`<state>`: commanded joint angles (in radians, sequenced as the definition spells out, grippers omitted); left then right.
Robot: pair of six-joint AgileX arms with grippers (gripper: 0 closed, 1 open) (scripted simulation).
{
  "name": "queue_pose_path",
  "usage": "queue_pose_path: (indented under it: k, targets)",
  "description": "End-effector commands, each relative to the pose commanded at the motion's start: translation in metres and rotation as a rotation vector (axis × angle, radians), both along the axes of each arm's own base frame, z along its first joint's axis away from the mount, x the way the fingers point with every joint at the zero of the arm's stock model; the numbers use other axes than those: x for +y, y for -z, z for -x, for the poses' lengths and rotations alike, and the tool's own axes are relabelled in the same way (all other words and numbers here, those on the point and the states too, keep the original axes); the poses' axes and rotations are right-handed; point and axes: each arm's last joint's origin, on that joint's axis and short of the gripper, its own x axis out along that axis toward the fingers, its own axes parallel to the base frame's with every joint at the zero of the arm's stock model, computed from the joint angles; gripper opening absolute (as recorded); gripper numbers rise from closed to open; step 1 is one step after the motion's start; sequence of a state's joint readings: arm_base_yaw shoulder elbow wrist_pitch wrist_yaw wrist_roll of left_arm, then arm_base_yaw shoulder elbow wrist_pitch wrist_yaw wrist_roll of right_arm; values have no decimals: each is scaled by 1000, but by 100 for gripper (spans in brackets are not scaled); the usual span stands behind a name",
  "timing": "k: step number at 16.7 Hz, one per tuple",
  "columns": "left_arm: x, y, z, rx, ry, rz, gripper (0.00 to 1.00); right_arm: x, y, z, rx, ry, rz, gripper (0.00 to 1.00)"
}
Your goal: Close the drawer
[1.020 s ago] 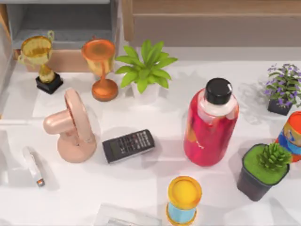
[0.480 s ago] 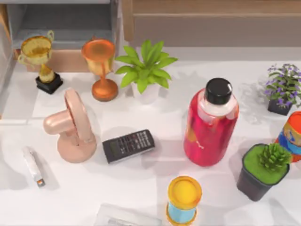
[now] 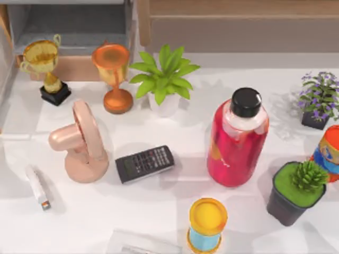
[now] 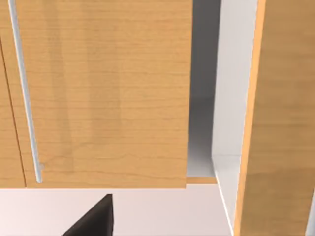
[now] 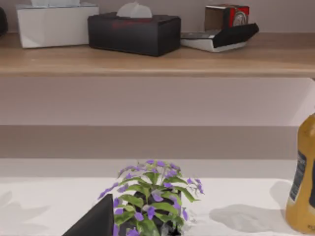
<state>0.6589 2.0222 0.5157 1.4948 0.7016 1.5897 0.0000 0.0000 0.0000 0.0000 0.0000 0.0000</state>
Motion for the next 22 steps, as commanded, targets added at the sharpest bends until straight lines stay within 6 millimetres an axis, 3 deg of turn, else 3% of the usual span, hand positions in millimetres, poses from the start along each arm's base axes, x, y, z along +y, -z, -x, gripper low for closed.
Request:
queue_pose_path:
  k: [2,15,22]
  targets:
    - [0,0,0,0,0,0,100,0,0,0,0,0,0,100]
    - [0,0,0,0,0,0,2,0,0,0,0,0,0,100]
    - [0,0,0,0,0,0,0,0,0,0,0,0,0,100]
